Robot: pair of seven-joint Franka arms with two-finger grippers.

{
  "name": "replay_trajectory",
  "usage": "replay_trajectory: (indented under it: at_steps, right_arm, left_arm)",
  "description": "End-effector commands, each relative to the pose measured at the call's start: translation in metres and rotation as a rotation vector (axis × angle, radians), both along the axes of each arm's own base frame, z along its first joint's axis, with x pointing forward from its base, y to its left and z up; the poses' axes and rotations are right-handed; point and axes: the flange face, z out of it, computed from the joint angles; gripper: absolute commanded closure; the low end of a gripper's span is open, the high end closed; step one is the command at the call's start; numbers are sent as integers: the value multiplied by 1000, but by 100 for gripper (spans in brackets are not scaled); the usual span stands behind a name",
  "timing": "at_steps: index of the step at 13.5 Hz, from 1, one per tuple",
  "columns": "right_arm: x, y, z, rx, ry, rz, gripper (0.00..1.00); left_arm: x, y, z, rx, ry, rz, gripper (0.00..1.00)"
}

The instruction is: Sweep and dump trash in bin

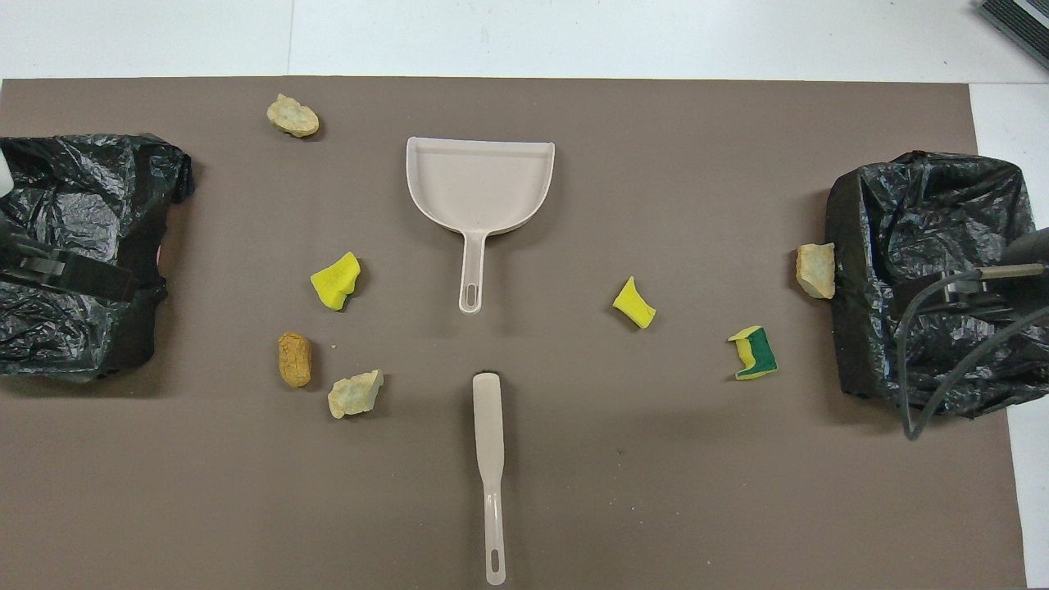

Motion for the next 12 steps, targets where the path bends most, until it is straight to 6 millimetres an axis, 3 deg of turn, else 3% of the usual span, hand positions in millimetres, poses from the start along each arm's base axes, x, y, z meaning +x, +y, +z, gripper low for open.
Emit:
replay_trajectory:
  at_steps: [1,7,9,12]
  right_arm:
    - [-8,2,1,12,6,-16,0]
    - [-6,2,-1,12,2,-13,0]
    - [-5,3,-5,11,12,-10,0]
    - [-1,29,-11,13,27,39,0]
  left_arm:
    - [-6,3,1,5,-3,4,0]
    - [-7,-17,-9,1,-21,-29,0]
    - [-17,-44,-26,1,-5,-82,0]
    - [-40,-98,-54,5,14,-102,0]
